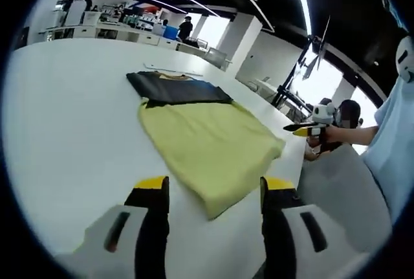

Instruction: Fold the garment on the visible template until the final outline fits inside the template.

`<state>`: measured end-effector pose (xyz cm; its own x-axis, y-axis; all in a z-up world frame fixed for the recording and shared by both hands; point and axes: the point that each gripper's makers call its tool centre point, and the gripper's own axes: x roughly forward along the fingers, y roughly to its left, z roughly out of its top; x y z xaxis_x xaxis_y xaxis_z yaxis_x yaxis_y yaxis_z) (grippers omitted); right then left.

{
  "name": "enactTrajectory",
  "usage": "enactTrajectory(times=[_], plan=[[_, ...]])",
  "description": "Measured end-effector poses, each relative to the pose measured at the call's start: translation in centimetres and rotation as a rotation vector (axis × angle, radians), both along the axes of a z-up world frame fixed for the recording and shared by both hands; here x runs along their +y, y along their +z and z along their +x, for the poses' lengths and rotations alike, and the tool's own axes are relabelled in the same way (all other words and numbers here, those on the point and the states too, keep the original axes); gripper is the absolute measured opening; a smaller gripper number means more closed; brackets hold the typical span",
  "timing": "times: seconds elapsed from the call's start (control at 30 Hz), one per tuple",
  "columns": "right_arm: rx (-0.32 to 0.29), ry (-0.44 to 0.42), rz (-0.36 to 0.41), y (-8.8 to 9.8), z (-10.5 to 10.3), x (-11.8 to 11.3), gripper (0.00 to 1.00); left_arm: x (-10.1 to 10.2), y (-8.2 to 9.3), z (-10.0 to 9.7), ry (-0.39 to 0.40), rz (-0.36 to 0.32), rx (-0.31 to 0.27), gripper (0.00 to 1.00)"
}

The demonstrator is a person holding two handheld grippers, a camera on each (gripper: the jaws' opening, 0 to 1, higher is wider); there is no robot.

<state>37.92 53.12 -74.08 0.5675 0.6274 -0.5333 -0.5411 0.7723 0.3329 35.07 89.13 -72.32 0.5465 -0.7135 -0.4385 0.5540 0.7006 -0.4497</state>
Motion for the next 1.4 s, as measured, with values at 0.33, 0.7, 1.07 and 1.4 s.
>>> enactTrajectory(times=[0.33,0.7,1.07,1.4], plan=[[0.068,0.015,0.006,-1.7,-1.1,0.6,0.35,0.0,-2.0,-1.3,0.006,-0.02,0.08,0.42],[0.083,0.01,0.019,-1.9,-1.0,1.2,0.33,-1.5,-2.3,-1.3,-0.022,-0.064,0.113,0.31],[0.15,-0.071,0.112,-2.4,-0.3,1.7,0.14,-1.4,-2.5,-1.4,-0.013,-0.103,0.138,0.18],[0.187,-0.099,0.106,-2.4,-0.3,1.1,0.0,-2.2,-1.2,-1.4,0.015,-0.235,0.209,0.0]])
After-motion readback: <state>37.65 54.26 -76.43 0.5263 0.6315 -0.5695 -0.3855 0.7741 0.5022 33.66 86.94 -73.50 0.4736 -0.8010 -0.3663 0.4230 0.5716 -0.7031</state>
